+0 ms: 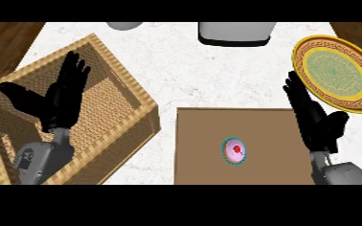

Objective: Pick the cupcake from the tray and place it in the plate

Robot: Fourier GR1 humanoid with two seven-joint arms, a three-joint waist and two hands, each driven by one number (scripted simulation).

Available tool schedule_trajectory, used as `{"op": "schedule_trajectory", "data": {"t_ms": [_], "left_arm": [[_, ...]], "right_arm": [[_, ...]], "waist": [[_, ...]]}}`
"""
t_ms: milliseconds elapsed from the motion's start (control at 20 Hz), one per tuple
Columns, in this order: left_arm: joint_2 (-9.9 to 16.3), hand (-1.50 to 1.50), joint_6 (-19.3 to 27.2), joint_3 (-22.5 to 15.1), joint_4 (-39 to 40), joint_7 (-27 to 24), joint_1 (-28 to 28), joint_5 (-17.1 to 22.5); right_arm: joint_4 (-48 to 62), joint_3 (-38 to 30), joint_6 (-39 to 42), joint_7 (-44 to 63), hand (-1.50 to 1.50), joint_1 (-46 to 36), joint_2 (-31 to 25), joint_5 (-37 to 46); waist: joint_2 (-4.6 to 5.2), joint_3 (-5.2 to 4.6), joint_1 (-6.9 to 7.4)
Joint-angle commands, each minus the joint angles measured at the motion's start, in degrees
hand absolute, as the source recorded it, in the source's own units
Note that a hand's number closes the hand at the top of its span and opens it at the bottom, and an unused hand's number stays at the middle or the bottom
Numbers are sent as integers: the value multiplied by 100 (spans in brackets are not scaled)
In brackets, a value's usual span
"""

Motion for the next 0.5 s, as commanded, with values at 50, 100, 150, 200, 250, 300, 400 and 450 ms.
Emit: {"op": "schedule_trajectory", "data": {"t_ms": [50,100,150,200,250,300,400,450], "left_arm": [[259,0,-23,-90,179,142,-175,-303],[536,0,-37,-329,-314,482,10,-307],[670,0,-2,-478,-335,551,102,-397],[897,0,-120,-525,-408,654,67,-401],[1039,0,-243,-671,-506,768,129,-418],[844,0,-134,-684,-702,891,121,-179],[1026,0,-143,-880,-517,1059,232,-333],[1103,0,-107,-856,-595,1137,298,-281]], "right_arm": [[15,69,1276,-9,150,-807,-95,-546],[-196,228,1607,-166,150,-733,-86,-677],[-346,467,1888,-343,150,-748,51,-741],[-461,547,2285,-360,150,-908,3,-919],[-525,657,2585,-435,150,-1075,56,-1041],[-620,545,1906,-803,150,-1477,-1371,1024],[-77,111,1532,-1553,-150,-1006,-510,381],[-23,-35,1742,-1863,-150,-675,-179,-263]], "waist": [[109,71,-51],[101,87,51],[129,102,114],[149,112,193],[172,127,343],[-94,-7,200],[168,107,-42],[176,123,-70]]}}
